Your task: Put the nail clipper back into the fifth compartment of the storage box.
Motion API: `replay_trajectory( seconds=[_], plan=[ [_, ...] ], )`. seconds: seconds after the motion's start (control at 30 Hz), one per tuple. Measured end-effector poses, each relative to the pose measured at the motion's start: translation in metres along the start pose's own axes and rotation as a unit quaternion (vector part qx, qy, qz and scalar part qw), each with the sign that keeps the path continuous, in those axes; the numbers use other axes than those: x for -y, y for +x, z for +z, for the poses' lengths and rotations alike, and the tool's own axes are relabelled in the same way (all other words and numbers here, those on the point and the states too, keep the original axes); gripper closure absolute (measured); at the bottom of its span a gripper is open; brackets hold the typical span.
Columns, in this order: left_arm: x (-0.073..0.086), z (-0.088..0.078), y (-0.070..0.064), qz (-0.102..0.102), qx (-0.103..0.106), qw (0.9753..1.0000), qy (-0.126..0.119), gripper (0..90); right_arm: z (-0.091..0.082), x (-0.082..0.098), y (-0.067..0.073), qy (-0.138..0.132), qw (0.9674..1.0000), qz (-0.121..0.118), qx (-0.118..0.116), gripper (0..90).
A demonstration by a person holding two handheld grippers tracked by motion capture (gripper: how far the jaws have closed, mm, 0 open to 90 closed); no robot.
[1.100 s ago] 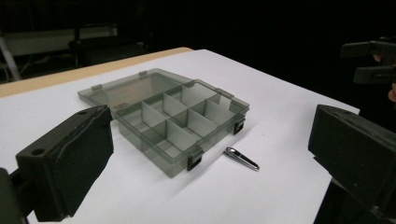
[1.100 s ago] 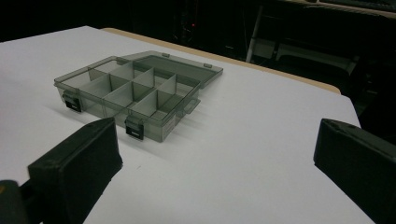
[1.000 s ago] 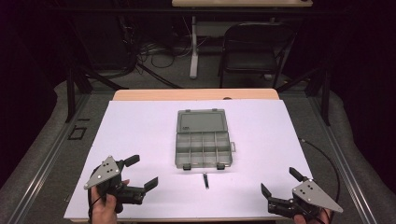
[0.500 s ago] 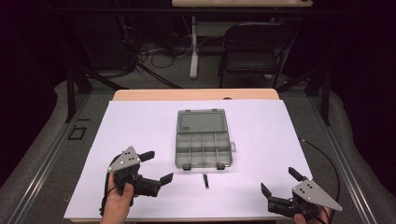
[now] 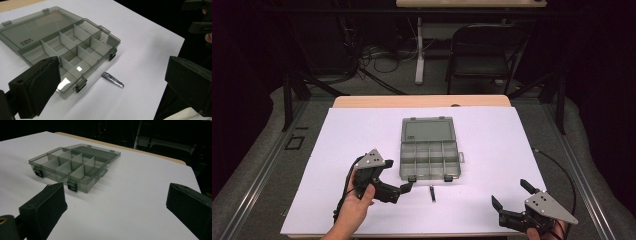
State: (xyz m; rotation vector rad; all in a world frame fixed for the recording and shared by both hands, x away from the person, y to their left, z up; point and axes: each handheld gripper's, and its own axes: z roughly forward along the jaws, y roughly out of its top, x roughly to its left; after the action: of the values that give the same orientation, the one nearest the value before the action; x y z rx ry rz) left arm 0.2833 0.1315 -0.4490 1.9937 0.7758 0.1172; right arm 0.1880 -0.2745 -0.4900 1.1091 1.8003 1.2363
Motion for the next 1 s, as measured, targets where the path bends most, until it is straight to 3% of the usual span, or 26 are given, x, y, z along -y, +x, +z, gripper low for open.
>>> replay_trajectory(
  seconds=[0.6,0.73,1.0],
  plan=[
    [-0.013,0.042,-0.01,-0.026,0.017,0.9982,0.052,0.1,0.002,0.002,0.0,0.004,1.0,-0.001,-0.004,4.1],
    [-0.013,0.049,-0.012,-0.037,0.027,0.9969,0.064,0.1,0.002,0.002,0.0,0.004,1.0,-0.001,-0.002,4.6],
    [-0.011,0.062,-0.016,-0.035,0.031,0.9946,0.092,2.0,0.002,0.002,0.0,0.007,1.0,0.0,-0.006,5.3]
  ],
)
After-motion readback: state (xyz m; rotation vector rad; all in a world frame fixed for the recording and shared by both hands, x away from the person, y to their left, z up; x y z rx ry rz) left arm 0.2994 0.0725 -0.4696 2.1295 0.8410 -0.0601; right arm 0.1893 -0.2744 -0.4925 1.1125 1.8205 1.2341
